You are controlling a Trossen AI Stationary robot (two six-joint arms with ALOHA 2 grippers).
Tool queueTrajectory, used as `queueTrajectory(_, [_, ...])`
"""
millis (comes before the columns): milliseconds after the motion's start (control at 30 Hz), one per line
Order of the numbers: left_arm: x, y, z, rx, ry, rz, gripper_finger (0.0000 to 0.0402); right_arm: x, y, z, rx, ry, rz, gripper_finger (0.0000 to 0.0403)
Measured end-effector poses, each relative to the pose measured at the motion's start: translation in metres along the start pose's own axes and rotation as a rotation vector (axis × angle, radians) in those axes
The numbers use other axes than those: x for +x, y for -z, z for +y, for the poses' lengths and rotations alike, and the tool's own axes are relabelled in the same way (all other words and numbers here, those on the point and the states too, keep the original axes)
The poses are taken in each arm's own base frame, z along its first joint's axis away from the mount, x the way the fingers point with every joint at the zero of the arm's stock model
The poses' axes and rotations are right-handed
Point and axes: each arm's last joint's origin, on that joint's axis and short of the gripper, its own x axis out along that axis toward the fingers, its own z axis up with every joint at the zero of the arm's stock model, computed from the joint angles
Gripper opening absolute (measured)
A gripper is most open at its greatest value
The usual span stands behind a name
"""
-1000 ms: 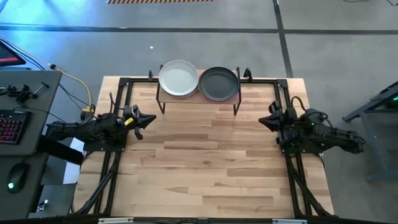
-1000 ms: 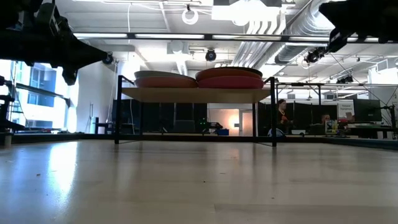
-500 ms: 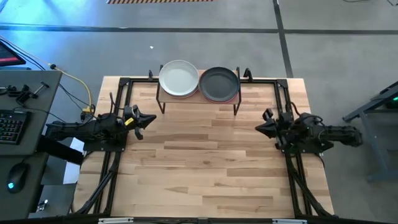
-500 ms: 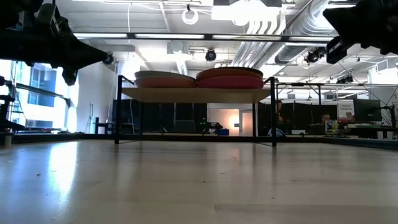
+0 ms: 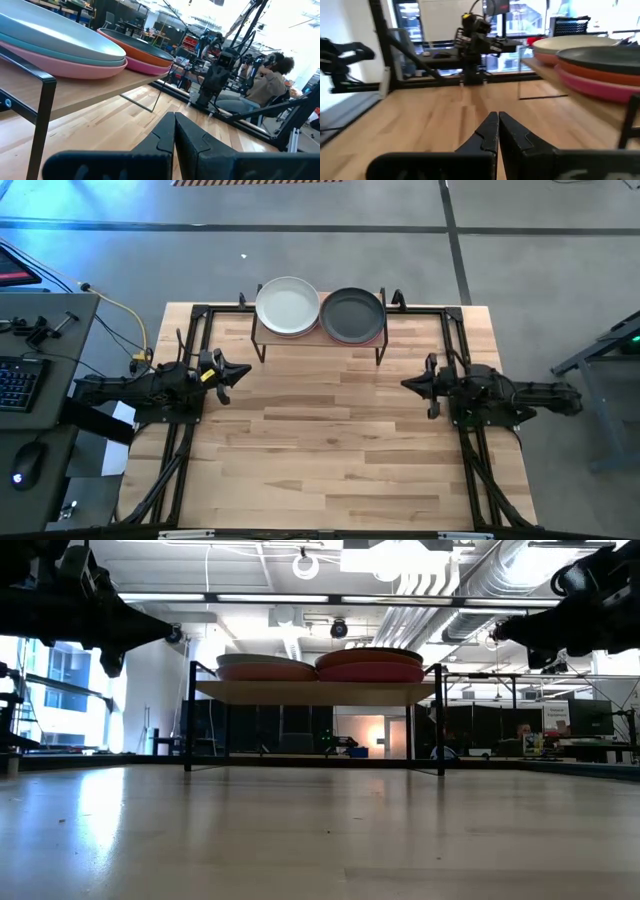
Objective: Place and stack plates onto a shelf
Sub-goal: Return to Home Position
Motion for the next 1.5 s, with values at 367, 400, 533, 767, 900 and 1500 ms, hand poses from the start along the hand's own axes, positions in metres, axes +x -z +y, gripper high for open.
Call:
queueTrajectory(367, [0.0,0.0,0.0,0.0,0.0,0.0,0.0,0.0,0.0,-0.0037,0.152,0.039,-0.003,0.0])
queueTrajectory(400, [0.0,0.0,0.0,0.0,0.0,0.0,0.0,0.0,0.0001,-0.0037,0.163,0.039,-0.003,0.0])
queueTrajectory(533, [0.0,0.0,0.0,0.0,0.0,0.0,0.0,0.0,0.0,-0.0037,0.186,0.039,-0.003,0.0])
queueTrajectory(767, [-0.0014,-0.002,-0.0002,-0.008,0.009,-0.024,0.0,-0.0004,-0.0004,-0.0036,0.184,0.032,-0.007,0.0])
queueTrajectory(900, [-0.0014,-0.0014,-0.0001,-0.007,0.007,-0.018,0.0,-0.0003,-0.0003,-0.0028,0.184,0.024,-0.005,0.0])
queueTrajectory(1500, [-0.0014,-0.0015,-0.0001,-0.007,0.008,-0.019,0.0,-0.0001,0.0002,-0.0028,0.184,0.024,0.001,0.0])
